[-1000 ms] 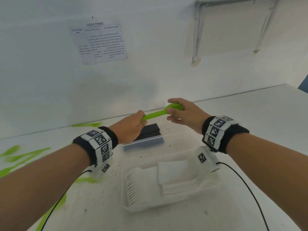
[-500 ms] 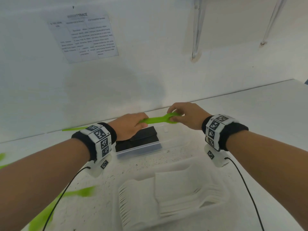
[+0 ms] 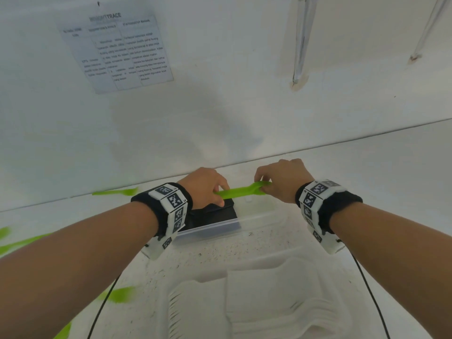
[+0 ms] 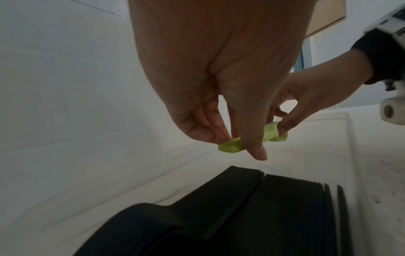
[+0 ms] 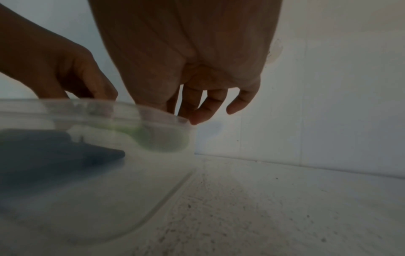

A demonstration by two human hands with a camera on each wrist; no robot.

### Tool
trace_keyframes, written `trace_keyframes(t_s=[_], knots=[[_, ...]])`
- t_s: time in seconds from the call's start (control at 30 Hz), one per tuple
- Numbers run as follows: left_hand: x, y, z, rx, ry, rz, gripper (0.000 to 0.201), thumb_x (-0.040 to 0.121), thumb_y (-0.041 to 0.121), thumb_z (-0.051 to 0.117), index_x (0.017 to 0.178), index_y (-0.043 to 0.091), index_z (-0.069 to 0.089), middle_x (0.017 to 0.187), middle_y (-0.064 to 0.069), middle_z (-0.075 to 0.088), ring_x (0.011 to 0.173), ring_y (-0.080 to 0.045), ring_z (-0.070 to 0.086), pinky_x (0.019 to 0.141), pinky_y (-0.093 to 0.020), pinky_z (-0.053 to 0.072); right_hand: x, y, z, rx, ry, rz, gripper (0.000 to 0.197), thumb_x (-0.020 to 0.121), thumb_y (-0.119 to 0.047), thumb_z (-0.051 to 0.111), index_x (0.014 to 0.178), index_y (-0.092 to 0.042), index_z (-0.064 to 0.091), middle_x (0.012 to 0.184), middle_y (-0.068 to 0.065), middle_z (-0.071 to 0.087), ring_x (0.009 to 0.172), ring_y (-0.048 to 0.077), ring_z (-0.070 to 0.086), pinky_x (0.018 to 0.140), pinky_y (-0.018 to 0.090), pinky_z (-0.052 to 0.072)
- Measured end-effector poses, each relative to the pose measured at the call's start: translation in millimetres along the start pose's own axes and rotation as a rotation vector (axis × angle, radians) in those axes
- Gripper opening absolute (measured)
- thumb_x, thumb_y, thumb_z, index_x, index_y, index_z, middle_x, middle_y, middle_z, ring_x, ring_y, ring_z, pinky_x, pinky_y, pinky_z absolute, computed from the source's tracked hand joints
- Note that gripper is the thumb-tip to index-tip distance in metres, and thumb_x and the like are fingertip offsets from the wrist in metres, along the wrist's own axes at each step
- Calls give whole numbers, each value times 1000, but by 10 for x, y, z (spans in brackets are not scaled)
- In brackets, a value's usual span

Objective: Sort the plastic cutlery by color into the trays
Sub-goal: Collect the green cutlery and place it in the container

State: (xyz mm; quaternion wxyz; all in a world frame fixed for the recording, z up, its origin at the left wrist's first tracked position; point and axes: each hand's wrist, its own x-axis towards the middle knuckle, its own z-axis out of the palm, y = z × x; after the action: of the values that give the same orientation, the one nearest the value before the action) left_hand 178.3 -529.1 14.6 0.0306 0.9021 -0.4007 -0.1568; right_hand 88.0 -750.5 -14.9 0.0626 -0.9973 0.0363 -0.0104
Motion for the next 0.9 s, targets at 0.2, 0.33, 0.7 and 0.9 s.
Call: trace_keyframes(t_s=[0.2, 0.33, 0.7, 0.9], knots=[[87, -65, 35, -71, -52, -43, 52, 85, 41, 80, 133, 29, 66, 106, 9, 65, 95, -11, 57, 90, -26, 46, 76, -5, 150, -33, -15, 36, 16, 98, -42, 51, 108, -42, 63, 99, -20, 69, 101, 11, 59, 104, 41, 24], [126, -54, 34, 2, -68, -53, 43, 89, 33, 76, 131, 28, 67, 119, 5, 69, 104, -13, 60, 95, -28, 47, 120, -10, 231, -48, -14, 39, 13, 97, -40, 53, 107, -39, 61, 96, -17, 69, 98, 13, 61, 102, 42, 24], [247, 9, 124, 225, -56, -49, 16, 99, 27, 61, 110, 25, 73, 114, 4, 71, 103, -21, 63, 77, -25, 37, 63, -73, 327, -336, 132, -30, 17, 89, -19, 60, 86, -33, 51, 81, -10, 55, 104, 24, 54, 113, 56, 15], [194, 27, 153, 244, -43, -61, 16, 98, 22, 58, 102, 25, 73, 109, -3, 70, 98, -27, 63, 82, -30, 48, 37, -115, 301, -300, 102, 7, 15, 93, -17, 54, 95, -31, 60, 91, -9, 57, 113, 26, 53, 119, 58, 14]])
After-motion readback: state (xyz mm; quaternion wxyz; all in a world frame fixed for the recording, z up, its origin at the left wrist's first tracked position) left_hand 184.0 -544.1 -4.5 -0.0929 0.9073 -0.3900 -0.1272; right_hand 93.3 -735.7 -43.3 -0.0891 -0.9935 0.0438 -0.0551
